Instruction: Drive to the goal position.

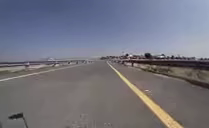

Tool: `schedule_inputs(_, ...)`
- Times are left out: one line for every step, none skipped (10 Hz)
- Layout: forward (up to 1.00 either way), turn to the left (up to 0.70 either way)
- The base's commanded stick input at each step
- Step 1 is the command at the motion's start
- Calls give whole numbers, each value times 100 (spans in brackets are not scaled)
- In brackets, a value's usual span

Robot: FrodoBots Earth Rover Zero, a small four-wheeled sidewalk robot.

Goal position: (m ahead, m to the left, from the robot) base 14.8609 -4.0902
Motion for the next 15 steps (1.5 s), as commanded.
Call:
schedule_inputs(100, 0)
schedule_inputs(100, 0)
schedule_inputs(100, 0)
schedule_inputs(100, 0)
schedule_inputs(100, 0)
schedule_inputs(100, 0)
schedule_inputs(100, 0)
schedule_inputs(100, 0)
schedule_inputs(100, 0)
schedule_inputs(100, 0)
schedule_inputs(100, 0)
schedule_inputs(100, 0)
schedule_inputs(100, 0)
schedule_inputs(100, 0)
schedule_inputs(100, 0)
